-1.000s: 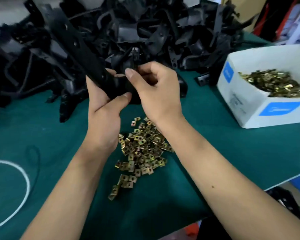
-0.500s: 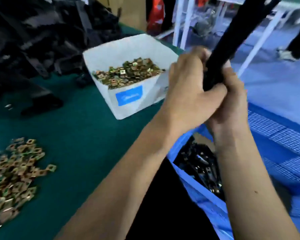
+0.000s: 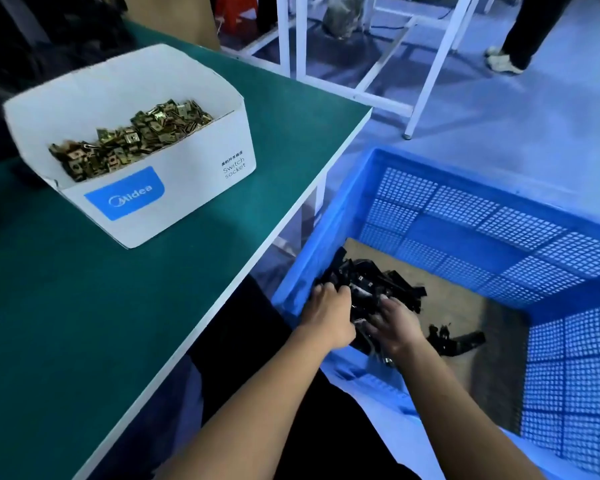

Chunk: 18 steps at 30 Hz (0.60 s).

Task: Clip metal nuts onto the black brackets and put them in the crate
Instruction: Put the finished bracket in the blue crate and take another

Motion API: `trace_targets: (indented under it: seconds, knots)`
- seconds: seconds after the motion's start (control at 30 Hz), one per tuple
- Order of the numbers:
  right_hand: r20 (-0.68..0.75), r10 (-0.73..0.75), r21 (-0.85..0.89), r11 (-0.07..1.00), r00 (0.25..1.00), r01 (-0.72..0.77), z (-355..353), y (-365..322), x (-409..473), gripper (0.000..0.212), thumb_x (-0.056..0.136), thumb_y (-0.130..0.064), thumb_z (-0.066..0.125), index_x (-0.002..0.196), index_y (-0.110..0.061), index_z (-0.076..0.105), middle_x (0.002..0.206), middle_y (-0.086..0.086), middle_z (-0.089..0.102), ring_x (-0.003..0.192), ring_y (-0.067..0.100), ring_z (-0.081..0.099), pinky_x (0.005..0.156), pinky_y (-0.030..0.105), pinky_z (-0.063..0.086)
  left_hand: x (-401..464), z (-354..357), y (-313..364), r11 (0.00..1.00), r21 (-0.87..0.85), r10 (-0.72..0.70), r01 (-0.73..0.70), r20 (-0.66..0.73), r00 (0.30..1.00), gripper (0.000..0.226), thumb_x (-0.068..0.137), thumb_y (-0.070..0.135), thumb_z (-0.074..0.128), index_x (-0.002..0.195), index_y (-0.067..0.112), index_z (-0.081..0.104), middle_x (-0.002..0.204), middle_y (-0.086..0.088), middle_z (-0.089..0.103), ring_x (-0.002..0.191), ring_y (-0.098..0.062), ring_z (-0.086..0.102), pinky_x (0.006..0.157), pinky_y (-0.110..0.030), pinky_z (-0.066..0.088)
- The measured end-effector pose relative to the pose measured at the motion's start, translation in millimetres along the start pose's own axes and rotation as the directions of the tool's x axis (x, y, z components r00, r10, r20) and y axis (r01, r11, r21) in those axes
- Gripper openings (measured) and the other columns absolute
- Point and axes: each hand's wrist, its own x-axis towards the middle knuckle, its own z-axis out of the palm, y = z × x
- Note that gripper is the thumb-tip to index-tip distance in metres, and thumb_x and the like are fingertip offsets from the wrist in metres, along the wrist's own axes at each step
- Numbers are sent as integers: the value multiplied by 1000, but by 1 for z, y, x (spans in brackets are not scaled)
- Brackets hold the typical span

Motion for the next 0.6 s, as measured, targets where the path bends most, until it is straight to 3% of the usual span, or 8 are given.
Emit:
trace_targets:
  seconds: [0.07,0.13,0.2,0.27,0.33,0.43,0.53,0.6]
  knots:
    - [-65,-33,-144,989,997,24,5,3,5,27,103,-11,60,128,-19,52,102,12,63,73,24,57,67,37,52,1,-2,-3,1000,-8,-12,11,-29,1000,36,88,19,67,120,10,54,129,-17,52,126,-40,48,104,-48,48]
    - [-113,-91,-233,971,989,62,15,0,2,27,99,-5,61,125,-12,57,89,14,58,65,23,52,58,33,46,1,-10,-2,1000,-19,4,-6,-75,997,34,88,15,64,121,9,57,126,-17,55,123,-39,51,102,-48,49]
    - [-127,-159,-267,956,979,120,27,-9,-8,25,96,1,60,121,-3,62,82,14,61,65,27,57,58,36,49,-3,-26,6,995,-81,53,-66,-152,987,34,91,12,62,125,11,60,127,-13,58,122,-36,55,102,-48,48]
    - [-114,-326,-324,905,939,275,42,-29,-27,18,93,1,65,110,0,69,82,14,70,71,32,68,65,39,56,-11,-52,22,969,-162,134,-189,-302,944,29,92,9,58,119,16,66,122,-6,63,116,-30,60,96,-45,50]
    - [-70,-582,-440,747,810,498,62,-57,-54,6,89,-4,69,92,-6,73,87,12,76,80,26,73,75,38,57,-25,-86,42,919,-175,226,-353,-498,837,24,90,7,57,106,19,70,110,1,67,104,-25,64,88,-43,53]
    - [63,-851,-457,440,522,773,100,-102,-114,15,89,-7,66,82,-21,68,79,-3,73,71,6,64,75,33,55,-53,-140,58,817,-176,254,-549,-745,616,22,85,2,57,95,15,71,97,2,69,90,-21,65,81,-42,55]
    - [228,-910,-347,256,347,902,148,-123,-176,17,87,-9,62,83,-24,69,74,-7,71,68,5,64,67,27,53,-83,-189,48,761,-200,149,-617,-872,466,21,80,-2,57,89,12,70,90,4,69,84,-19,65,76,-41,54]
    - [385,-871,-315,188,306,930,182,-119,-213,16,86,-8,62,82,-22,69,71,-10,68,65,2,60,63,23,47,-107,-211,30,762,-197,67,-617,-923,379,21,77,-5,56,86,9,70,86,3,69,83,-17,65,76,-40,53]
